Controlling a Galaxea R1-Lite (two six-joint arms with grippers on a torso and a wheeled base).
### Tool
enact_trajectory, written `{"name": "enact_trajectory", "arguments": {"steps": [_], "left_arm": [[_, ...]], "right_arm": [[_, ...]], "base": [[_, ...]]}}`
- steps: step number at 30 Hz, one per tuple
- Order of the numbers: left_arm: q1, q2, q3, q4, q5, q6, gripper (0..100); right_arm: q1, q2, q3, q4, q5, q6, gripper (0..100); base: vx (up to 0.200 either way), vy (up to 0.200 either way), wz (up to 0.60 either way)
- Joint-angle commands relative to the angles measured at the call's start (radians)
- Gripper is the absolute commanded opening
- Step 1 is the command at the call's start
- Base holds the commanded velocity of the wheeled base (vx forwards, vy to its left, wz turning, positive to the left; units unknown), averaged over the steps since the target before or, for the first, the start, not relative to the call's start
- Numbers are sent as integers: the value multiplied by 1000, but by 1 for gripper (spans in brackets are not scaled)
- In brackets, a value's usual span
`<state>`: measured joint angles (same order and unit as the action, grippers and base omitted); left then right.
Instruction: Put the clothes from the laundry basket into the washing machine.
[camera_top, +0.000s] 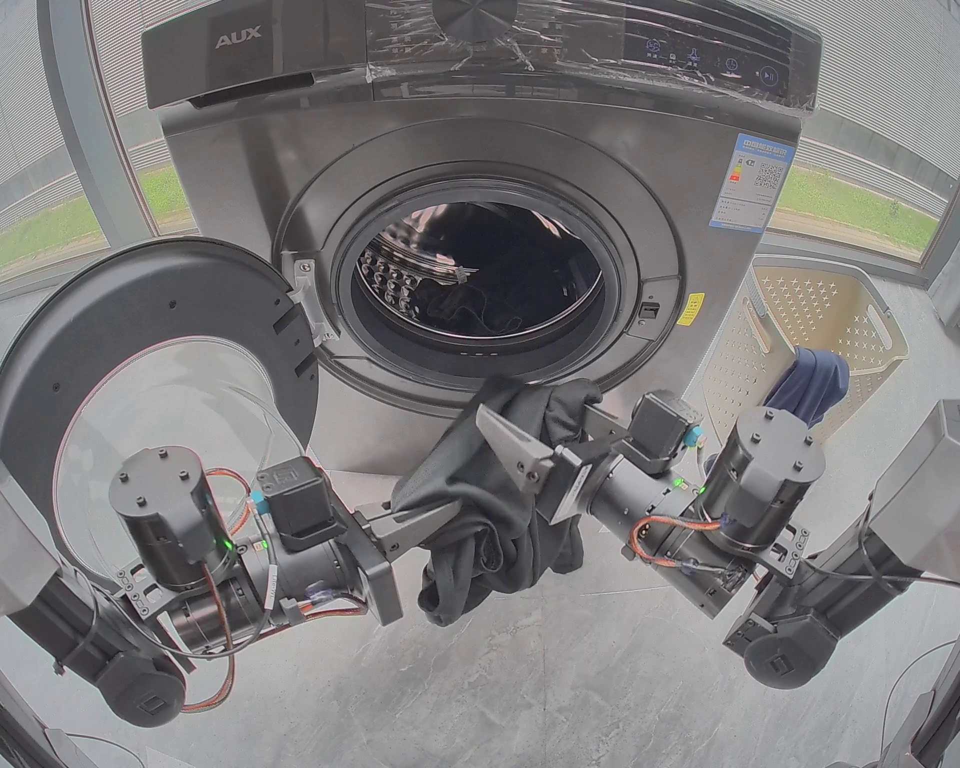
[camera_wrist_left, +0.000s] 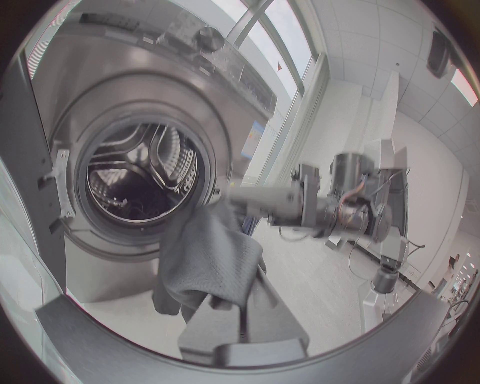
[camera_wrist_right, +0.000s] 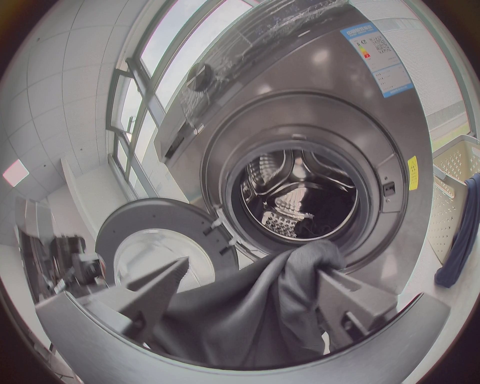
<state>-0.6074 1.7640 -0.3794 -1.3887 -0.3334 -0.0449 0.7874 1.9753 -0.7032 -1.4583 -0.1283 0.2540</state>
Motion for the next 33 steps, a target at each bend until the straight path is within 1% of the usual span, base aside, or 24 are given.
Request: {"name": "enact_trajectory", "arguments": {"steps": [1, 2, 3, 5, 8, 11, 14, 21, 26, 30, 32, 33], "left_arm": [[-2, -43, 2, -32, 10, -27, 0], [-2, -41, 0, -35, 11, -30, 0], [-2, -41, -15, -41, 14, -44, 0], [-2, -40, -21, -41, 14, -47, 0], [8, -37, -53, -41, 16, -75, 0], [12, -34, -65, -44, 17, -99, 0], [12, -32, -65, -50, 17, -107, 0], [14, -32, -65, -56, 17, -110, 0], [14, -32, -67, -56, 17, -112, 0], [14, -32, -67, -70, 17, -125, 0], [14, -31, -67, -72, 17, -125, 0], [14, -31, -69, -76, 17, -132, 0]], "right_arm": [[-5, 22, 60, -4, 1, -19, 100], [-5, 20, 65, -4, -1, -19, 100], [-4, 14, 88, -5, -4, -22, 100], [-4, 13, 96, -7, -5, -22, 100], [-11, 8, 145, -45, -8, -53, 100], [-27, 8, 182, -54, -8, -68, 100], [-27, 10, 209, -57, -8, -68, 100], [-19, 19, 211, -57, -8, -75, 100], [-22, 60, 203, -60, -7, -75, 100], [-22, 91, 197, -88, -7, -76, 100], [-24, 92, 195, -88, -7, -78, 100], [-22, 97, 191, -88, -7, -79, 100]], "base": [[0, 0, 0], [0, 0, 0], [0, 0, 0], [0, 0, 0], [0, 0, 0], [0, 0, 0], [0, 0, 0], [0, 0, 0], [0, 0, 0], [0, 0, 0], [0, 0, 0], [0, 0, 0]]}}
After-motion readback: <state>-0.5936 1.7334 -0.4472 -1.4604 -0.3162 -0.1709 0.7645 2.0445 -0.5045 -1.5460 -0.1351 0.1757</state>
